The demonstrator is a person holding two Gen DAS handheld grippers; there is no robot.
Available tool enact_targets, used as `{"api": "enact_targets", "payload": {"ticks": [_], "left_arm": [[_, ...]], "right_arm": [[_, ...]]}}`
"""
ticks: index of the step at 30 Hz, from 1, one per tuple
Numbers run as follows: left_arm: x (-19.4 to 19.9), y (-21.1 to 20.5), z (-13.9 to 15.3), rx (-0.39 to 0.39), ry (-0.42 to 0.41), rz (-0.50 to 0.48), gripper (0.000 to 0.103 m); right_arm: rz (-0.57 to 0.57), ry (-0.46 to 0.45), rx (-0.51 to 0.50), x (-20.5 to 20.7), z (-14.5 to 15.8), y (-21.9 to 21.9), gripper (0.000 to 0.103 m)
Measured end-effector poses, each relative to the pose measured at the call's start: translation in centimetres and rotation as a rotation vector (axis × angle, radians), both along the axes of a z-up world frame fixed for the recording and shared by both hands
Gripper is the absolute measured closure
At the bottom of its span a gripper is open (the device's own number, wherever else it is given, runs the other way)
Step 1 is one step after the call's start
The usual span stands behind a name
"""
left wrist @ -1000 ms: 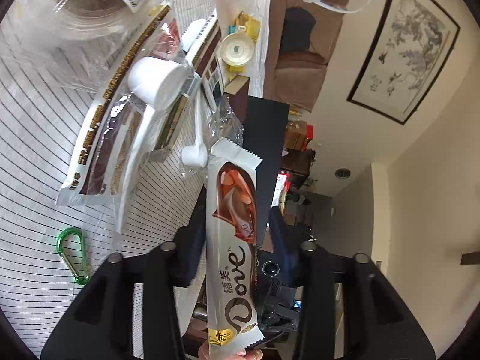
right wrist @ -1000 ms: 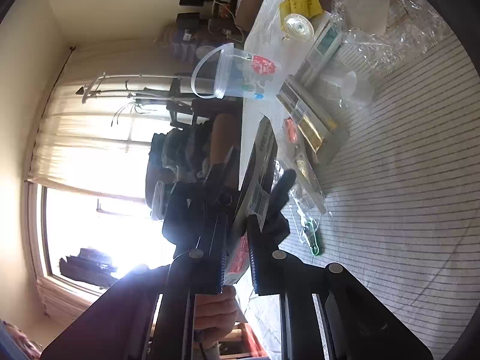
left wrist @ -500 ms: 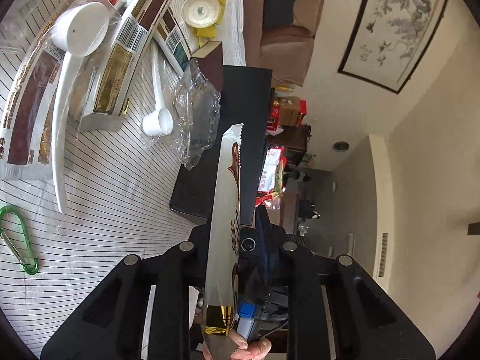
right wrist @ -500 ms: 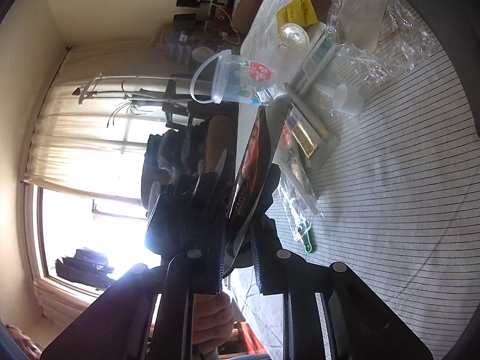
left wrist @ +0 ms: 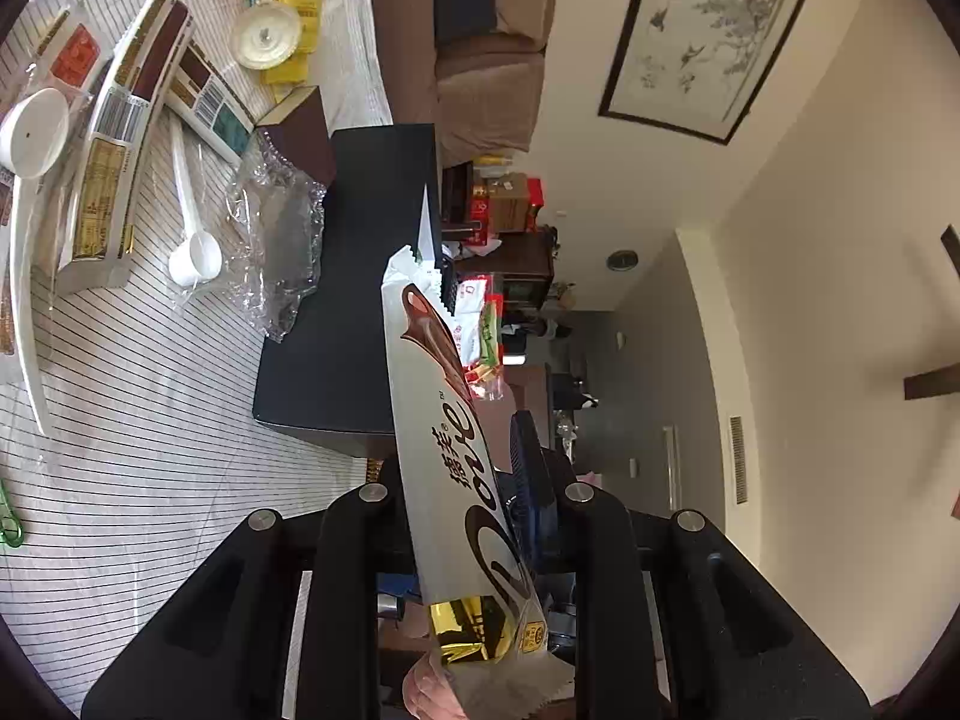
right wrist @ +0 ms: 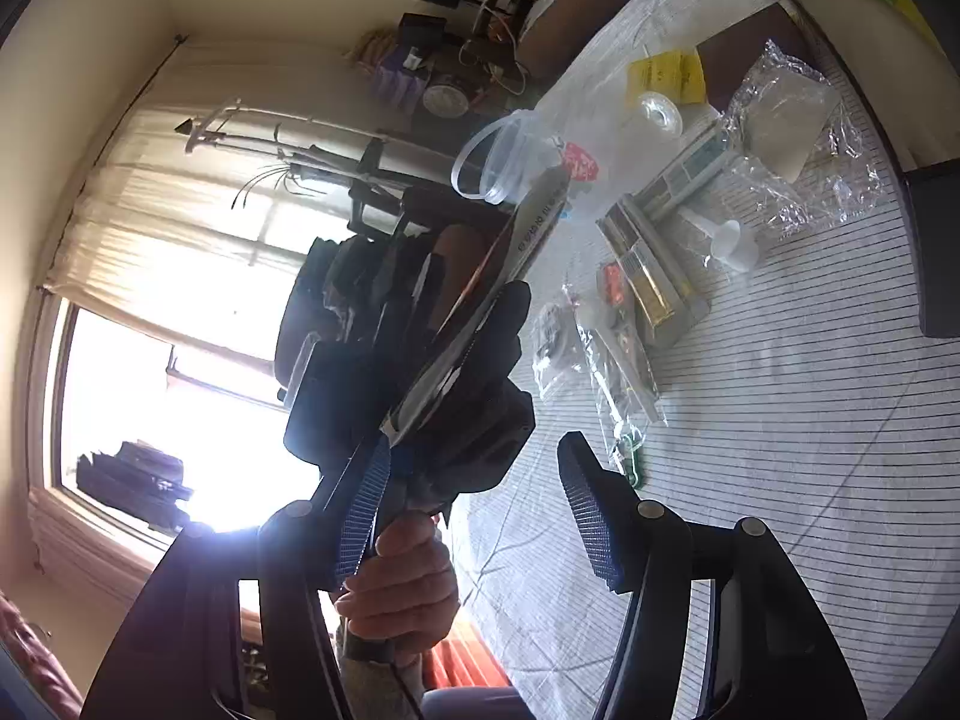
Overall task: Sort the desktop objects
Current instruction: 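Carry the Dove bar with the left gripper over the black box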
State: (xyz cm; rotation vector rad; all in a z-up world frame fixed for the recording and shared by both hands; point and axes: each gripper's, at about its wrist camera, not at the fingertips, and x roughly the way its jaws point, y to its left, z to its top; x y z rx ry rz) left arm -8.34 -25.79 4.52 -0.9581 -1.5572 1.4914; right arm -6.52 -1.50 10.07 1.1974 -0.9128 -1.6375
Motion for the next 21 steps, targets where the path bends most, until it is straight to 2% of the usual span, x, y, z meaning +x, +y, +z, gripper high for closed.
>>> {"api": "enact_targets", "payload": {"ticks": [3,7,10,14,18,19,20,21], "left_arm": [[0.2,0.2,-0.1,-0.02,-0.005,-0.004,0.083],[0.6,0.0,0.8,-0.064,0.026,-0.017,0.083],[1.0,0.0,2.3,-0.097,0.083,-0.037,0.083],[1.7,0.3,4.4,-0.135,0.162,-0.064,0.083],[2.0,0.9,5.5,-0.15,0.202,-0.093,0.083],[2.0,1.0,5.6,-0.159,0.204,-0.097,0.083],[2.1,1.2,5.7,-0.165,0.208,-0.101,0.083],[2.1,1.4,5.8,-0.18,0.208,-0.107,0.082]], "right_arm": [[-0.069,-0.005,-0.004,-0.4,0.0,0.8,0.041],[-0.191,-0.008,-0.081,-1.7,0.7,2.6,0.041],[-0.249,-0.036,-0.136,-3.6,1.4,3.5,0.034],[-0.209,-0.08,-0.155,-6.1,1.8,2.7,0.032],[-0.152,-0.106,-0.137,-6.9,1.2,1.3,0.033],[-0.138,-0.097,-0.13,-6.8,1.3,1.0,0.045],[-0.125,-0.087,-0.124,-6.7,1.3,0.8,0.069],[-0.114,-0.079,-0.118,-6.6,1.4,0.6,0.081]]}}
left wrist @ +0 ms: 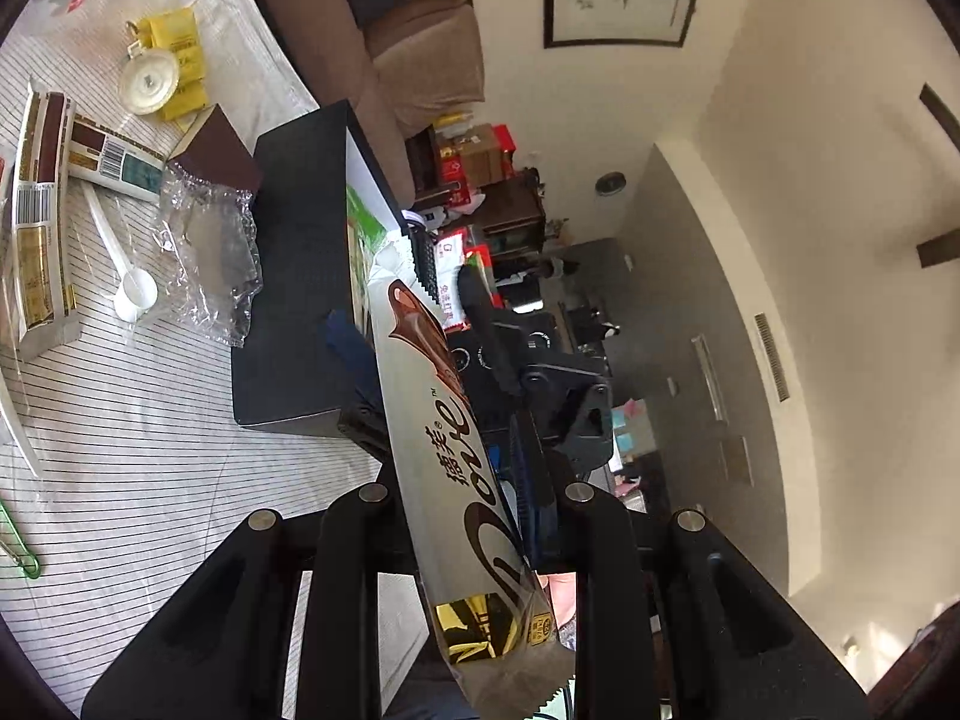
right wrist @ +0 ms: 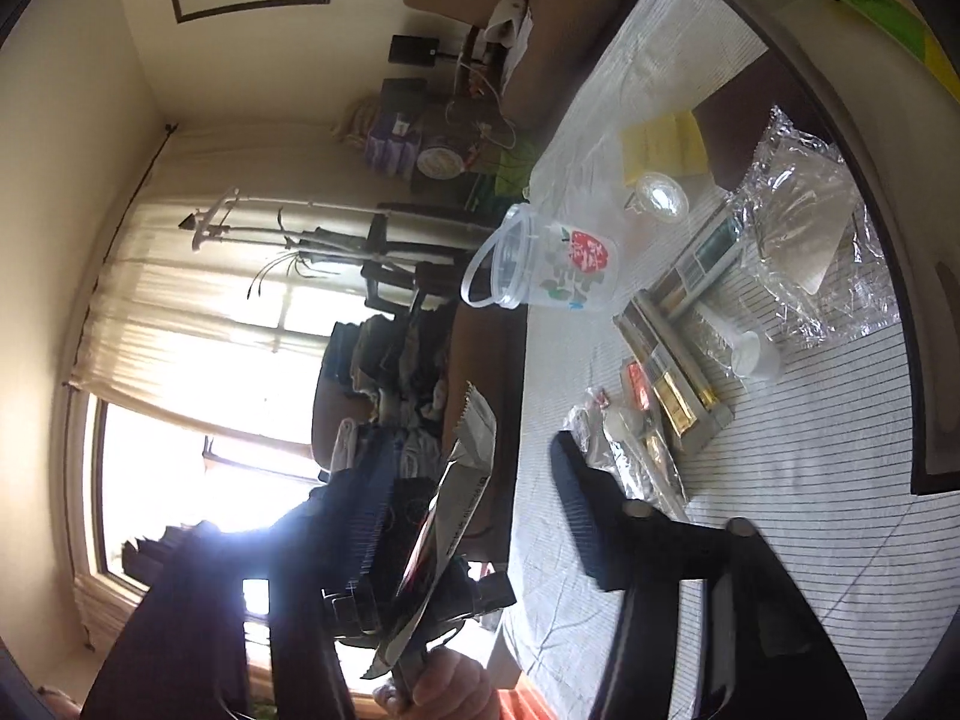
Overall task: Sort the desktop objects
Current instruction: 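Carry the Dove bar with the left gripper over the black box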
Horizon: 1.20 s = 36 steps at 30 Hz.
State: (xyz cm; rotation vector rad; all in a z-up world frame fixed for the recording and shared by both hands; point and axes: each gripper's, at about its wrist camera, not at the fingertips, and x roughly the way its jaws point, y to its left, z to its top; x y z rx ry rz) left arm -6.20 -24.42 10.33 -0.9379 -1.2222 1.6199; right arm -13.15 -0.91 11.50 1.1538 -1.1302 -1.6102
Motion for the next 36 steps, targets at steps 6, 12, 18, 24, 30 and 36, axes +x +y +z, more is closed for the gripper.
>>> {"api": "enact_targets", "payload": {"ticks": [6,12,18,24,30,36], "left_arm": [[0.1,0.9,0.2,-0.047,0.0,-0.013,0.082],[0.3,2.2,0.6,-0.054,0.005,-0.049,0.061],[0.5,3.3,0.7,-0.026,-0.008,-0.067,0.084],[-0.1,5.5,1.0,-0.001,-0.006,-0.054,0.086],[-1.6,9.6,2.0,-0.001,0.01,-0.05,0.085],[-5.4,14.2,3.1,-0.085,-0.004,-0.059,0.077]], "right_arm": [[0.005,0.045,0.012,0.5,1.0,0.8,0.09],[-0.03,0.059,-0.007,0.7,2.6,3.4,0.092],[-0.063,0.05,-0.004,1.0,3.0,6.5,0.092],[-0.108,0.053,-0.01,1.5,3.1,9.3,0.091],[-0.157,0.076,0.009,1.2,4.5,13.1,0.091],[-0.196,0.099,0.097,-1.5,6.4,17.1,0.089]]}}
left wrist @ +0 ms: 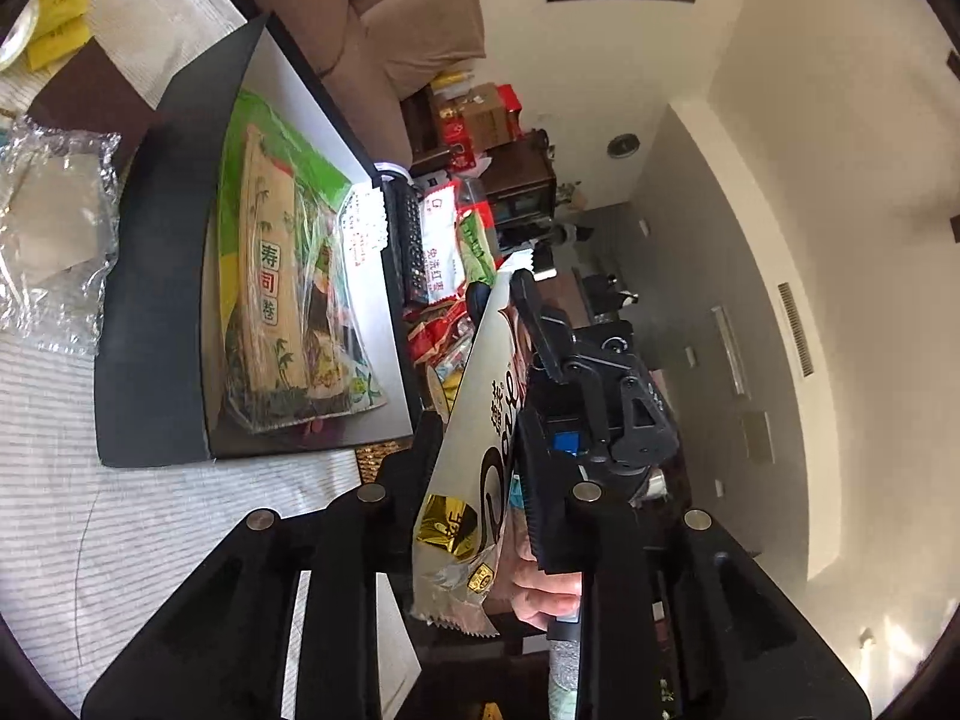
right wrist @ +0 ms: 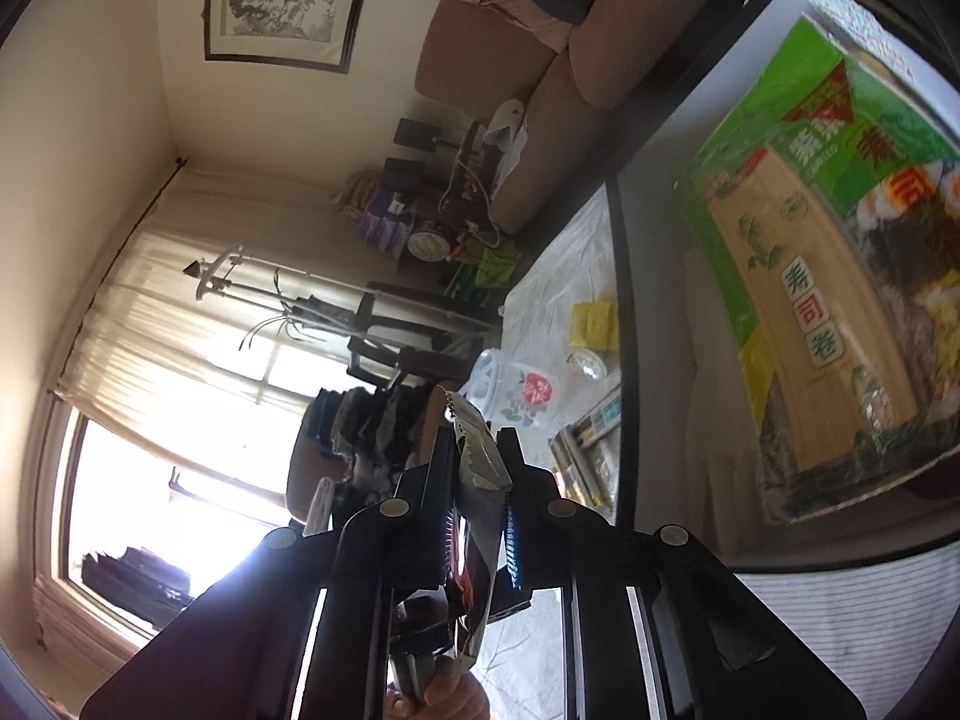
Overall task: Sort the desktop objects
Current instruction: 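Carry the Dove bar with the left gripper over the black box, then lower the Dove bar into the black box and open the left gripper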
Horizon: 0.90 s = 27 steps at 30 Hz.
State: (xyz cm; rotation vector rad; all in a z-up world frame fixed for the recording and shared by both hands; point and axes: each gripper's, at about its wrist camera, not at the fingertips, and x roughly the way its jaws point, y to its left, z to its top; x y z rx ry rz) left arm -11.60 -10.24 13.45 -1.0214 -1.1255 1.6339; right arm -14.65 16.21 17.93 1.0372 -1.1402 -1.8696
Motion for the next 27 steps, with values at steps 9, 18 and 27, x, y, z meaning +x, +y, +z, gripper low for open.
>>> {"api": "enact_targets", "payload": {"ticks": [9,18,27], "left_arm": [[-5.0,8.9,2.9,-0.3,0.065,-0.13,0.074],[-6.1,14.4,2.0,-0.489,0.068,-0.283,0.072],[-5.1,10.4,0.4,-0.658,-0.03,-0.293,0.067]], "right_arm": [[-0.054,-0.039,-0.031,-6.5,-2.1,6.7,0.088],[0.004,-0.075,0.058,-10.6,-4.1,7.8,0.088],[0.14,-0.112,0.092,-12.6,-7.3,0.7,0.088]]}}
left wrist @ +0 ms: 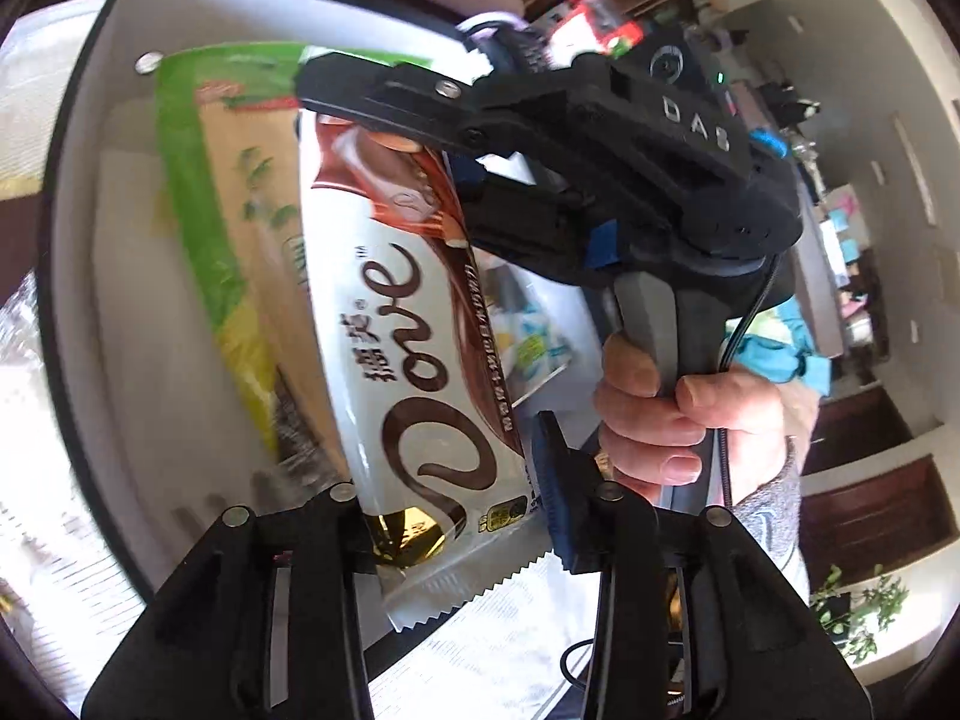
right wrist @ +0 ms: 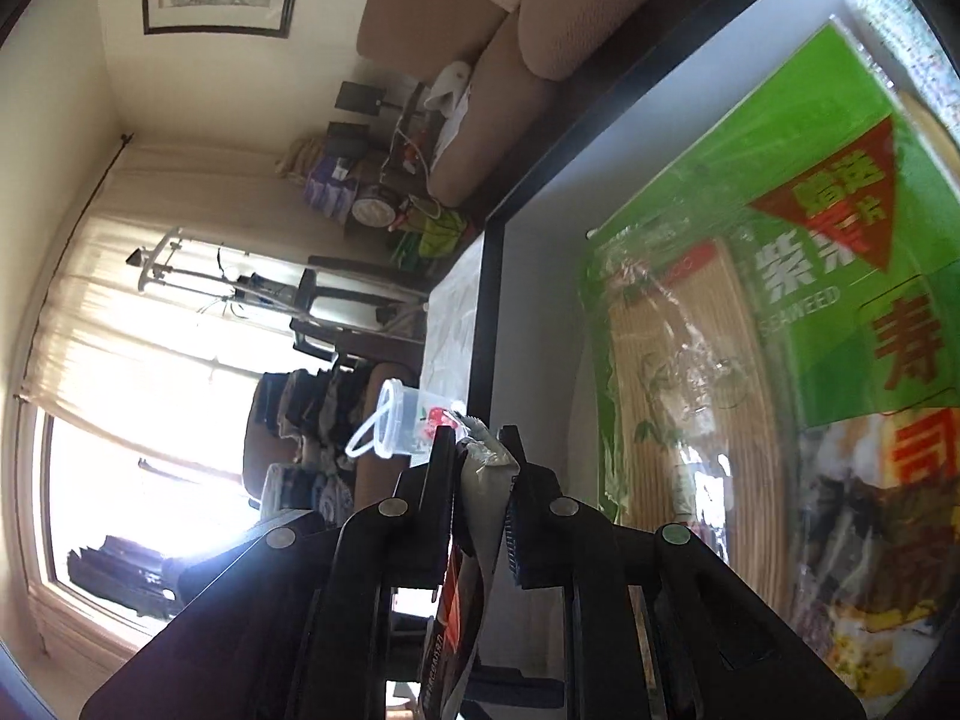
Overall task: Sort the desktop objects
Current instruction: 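Lower the Dove bar into the black box and open the left gripper, then withdraw both tools from the box back over the table packets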
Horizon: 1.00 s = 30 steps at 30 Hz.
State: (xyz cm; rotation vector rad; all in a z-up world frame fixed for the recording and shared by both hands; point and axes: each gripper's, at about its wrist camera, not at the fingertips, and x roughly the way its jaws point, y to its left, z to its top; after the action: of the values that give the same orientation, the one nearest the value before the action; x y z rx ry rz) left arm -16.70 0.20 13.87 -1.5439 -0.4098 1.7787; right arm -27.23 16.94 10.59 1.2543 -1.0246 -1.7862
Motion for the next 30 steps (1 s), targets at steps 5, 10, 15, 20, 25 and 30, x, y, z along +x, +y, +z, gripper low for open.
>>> {"api": "enact_targets", "payload": {"ticks": [5,10,15,20,25,30], "left_arm": [[1.9,-0.1,0.2,-0.083,0.012,-0.006,0.065],[3.9,-1.1,1.5,-0.091,-0.022,0.005,0.06],[6.9,-4.8,3.4,-0.033,-0.016,0.04,0.053],[8.1,-9.2,4.5,0.041,0.008,0.131,0.051],[7.0,-12.6,4.9,0.062,0.028,0.192,0.05],[6.9,-15.5,3.7,0.078,0.063,0.288,0.025]], "right_arm": [[0.07,-0.051,0.118,-0.1,-2.0,-3.1,0.085],[0.124,-0.07,0.258,-0.4,-2.4,-5.2,0.082],[0.174,-0.093,0.373,-0.4,-3.8,-7.0,0.081],[0.206,-0.097,0.412,-0.7,-3.9,-8.0,0.077],[0.19,-0.05,0.45,-0.4,-1.9,-7.1,0.063],[0.164,0.007,0.528,0.5,0.3,-5.9,0.058]]}}
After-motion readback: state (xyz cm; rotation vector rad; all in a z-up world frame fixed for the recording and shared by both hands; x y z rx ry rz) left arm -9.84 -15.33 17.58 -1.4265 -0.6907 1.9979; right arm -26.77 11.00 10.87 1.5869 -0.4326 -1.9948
